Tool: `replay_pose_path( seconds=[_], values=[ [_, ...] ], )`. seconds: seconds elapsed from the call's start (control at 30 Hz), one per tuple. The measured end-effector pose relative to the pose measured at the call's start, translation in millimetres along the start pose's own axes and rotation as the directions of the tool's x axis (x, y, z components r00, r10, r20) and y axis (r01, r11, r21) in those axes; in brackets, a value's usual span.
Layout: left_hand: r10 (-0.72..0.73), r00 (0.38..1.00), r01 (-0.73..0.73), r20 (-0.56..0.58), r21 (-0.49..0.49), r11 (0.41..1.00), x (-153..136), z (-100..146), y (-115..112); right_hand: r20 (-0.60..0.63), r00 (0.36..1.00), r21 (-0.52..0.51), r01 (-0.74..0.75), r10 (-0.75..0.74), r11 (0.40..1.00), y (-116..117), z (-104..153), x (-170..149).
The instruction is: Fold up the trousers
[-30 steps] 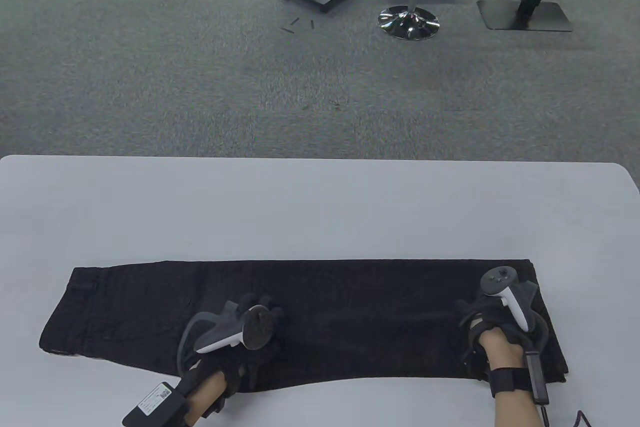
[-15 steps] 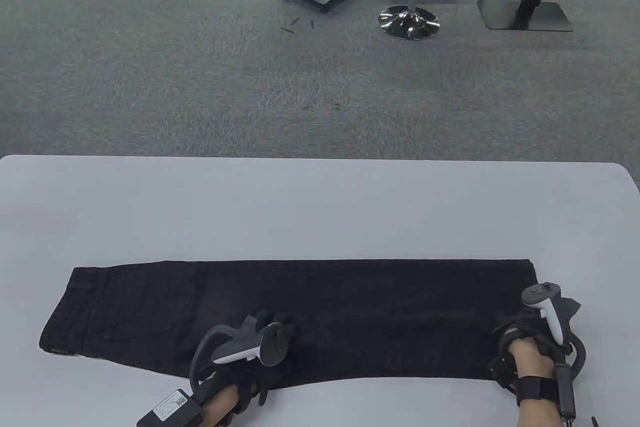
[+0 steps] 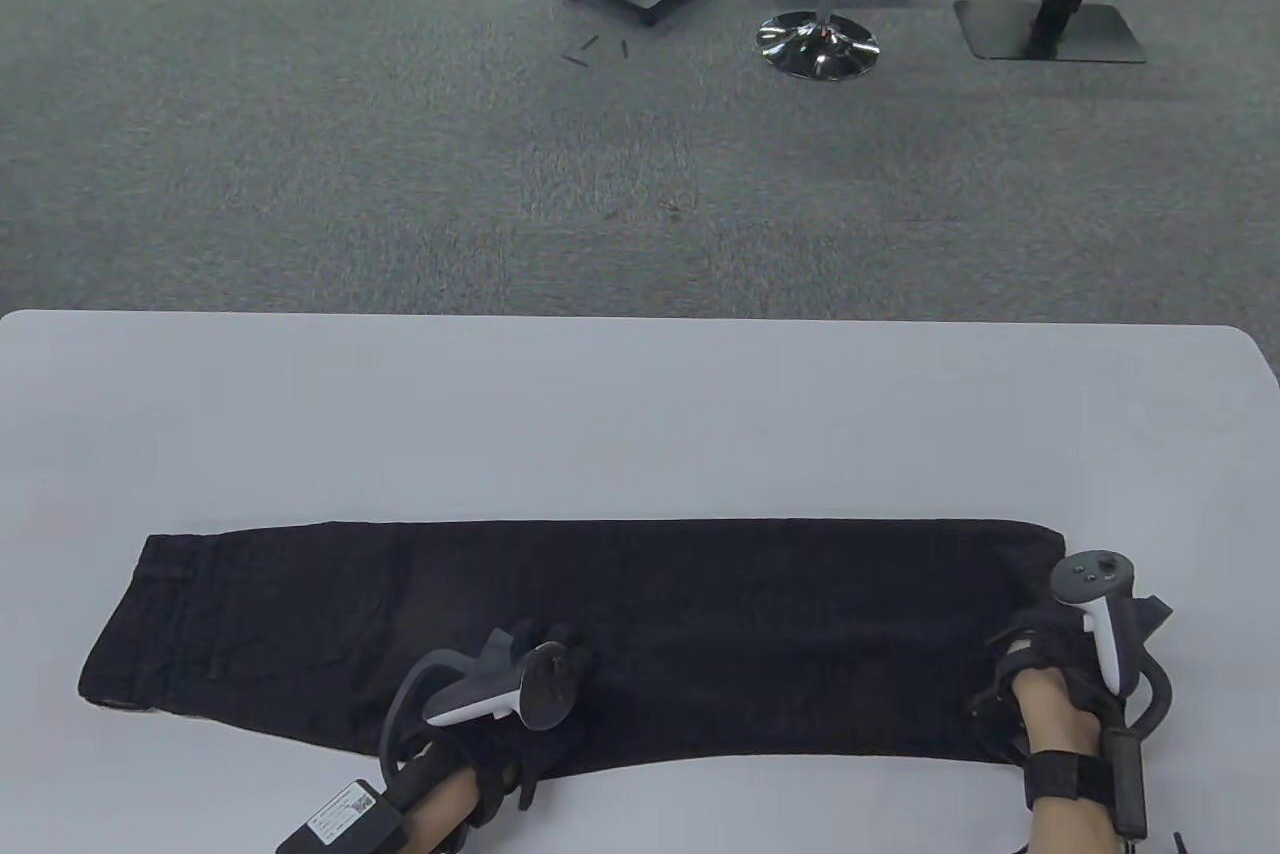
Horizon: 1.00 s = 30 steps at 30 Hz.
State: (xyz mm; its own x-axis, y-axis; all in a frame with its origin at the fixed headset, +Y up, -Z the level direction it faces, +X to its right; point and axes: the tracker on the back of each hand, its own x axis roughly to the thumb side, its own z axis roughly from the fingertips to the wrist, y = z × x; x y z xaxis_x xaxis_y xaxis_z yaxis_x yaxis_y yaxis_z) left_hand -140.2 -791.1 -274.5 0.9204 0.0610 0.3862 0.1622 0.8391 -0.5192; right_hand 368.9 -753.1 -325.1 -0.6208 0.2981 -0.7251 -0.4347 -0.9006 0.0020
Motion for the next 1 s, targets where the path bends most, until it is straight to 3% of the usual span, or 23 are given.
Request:
replay_pose_path(
  seconds=[0.2, 0.3, 0.43, 0.57, 0.67, 0.8, 0.9, 1.0],
  values=[
    [0.067, 0.998, -0.067, 0.01, -0.012, 0.998, -2, 2, 11, 0.164, 0.975, -0.013, 0.152, -0.148, 0.988, -32, 25, 25],
    [0.111, 0.993, -0.113, 0.043, 0.057, 0.992, 1, 12, 28, 0.27, 0.941, -0.002, 0.212, -0.203, 0.977, -44, 43, 42],
    [0.178, 0.981, -0.189, 0.08, 0.16, 0.969, 5, 29, 62, 0.383, 0.862, 0.079, 0.328, -0.332, 0.941, -54, 71, 70],
    [0.257, 0.96, -0.277, 0.112, 0.255, 0.926, 6, 46, 97, 0.492, 0.742, 0.208, 0.408, -0.455, 0.889, -57, 108, 106],
    [0.334, 0.933, -0.359, 0.132, 0.292, 0.886, 3, 53, 117, 0.554, 0.657, 0.273, 0.437, -0.511, 0.857, -52, 138, 132],
    [0.456, 0.869, -0.495, 0.192, 0.359, 0.791, -4, 58, 135, 0.584, 0.552, 0.381, 0.461, -0.595, 0.801, -35, 169, 161],
    [0.543, 0.805, -0.593, 0.24, 0.364, 0.718, -12, 56, 137, 0.568, 0.493, 0.473, 0.46, -0.66, 0.751, -15, 188, 179],
    [0.604, 0.745, -0.666, 0.281, 0.366, 0.651, -17, 51, 131, 0.563, 0.473, 0.513, 0.442, -0.678, 0.735, 6, 199, 194]
  ],
)
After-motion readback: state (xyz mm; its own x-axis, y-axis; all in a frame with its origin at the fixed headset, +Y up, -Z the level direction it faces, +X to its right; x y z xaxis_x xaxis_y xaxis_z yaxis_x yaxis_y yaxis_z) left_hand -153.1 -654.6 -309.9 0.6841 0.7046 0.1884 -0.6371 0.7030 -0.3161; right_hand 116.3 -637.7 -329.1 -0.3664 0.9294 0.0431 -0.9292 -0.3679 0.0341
